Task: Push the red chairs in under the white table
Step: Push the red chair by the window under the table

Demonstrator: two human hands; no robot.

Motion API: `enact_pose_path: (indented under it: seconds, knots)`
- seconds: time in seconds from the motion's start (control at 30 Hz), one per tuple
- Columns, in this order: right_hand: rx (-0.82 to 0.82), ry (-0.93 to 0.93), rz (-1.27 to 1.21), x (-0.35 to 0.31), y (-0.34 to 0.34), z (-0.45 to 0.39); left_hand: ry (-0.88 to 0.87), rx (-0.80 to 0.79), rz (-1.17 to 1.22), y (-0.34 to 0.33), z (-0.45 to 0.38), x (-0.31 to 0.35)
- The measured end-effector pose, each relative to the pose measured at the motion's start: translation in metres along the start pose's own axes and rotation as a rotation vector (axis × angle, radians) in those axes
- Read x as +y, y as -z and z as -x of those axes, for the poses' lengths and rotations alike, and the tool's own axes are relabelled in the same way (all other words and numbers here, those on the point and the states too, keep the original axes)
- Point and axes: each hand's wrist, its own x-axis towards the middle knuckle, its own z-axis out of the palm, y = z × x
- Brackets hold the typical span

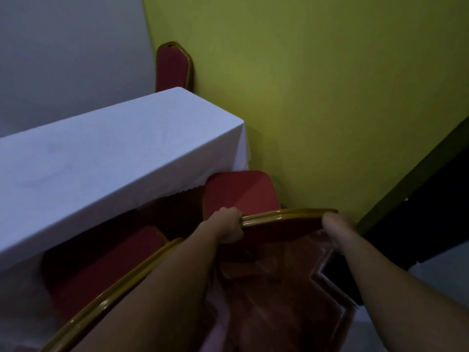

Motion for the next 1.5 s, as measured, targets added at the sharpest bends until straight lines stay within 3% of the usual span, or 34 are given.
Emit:
enact_pose_path:
  seconds: [0.07, 0.17, 0.23, 0.4, 0.8, 1.17, 1.5]
  knots:
    - [-0.094, -0.124, -0.499, -0.008, -0.010, 0.016, 0.033, -0.054, -0.010, 0.004, -0.008, -0.003]
    - [-0.247, -0.202, -0.830, -0.021, -0.033, 0.039, 0.023, -0.062, 0.031, 0.005, -0.018, -0.009]
    - [-0.262, -0.211, -0.810, -0.029, -0.053, 0.045, 0.005, -0.070, 0.052, 0.006, -0.020, -0.009]
    - [-0.015, -0.081, -0.626, -0.027, -0.069, 0.041, -0.048, -0.129, 0.045, 0.008, -0.018, -0.005]
    - [-0.270, -0.025, -0.352, -0.014, -0.025, -0.004, -0.148, -0.188, -0.084, -0.005, 0.008, 0.026]
    - [-0.504, 0.047, -0.114, -0.071, -0.051, -0.036, 0.061, -0.157, 0.000, 0.002, -0.001, 0.038]
    - [-0.565, 0.131, -0.041, -0.122, -0.093, -0.063, 0.223, -0.100, 0.239, 0.018, -0.031, 0.022]
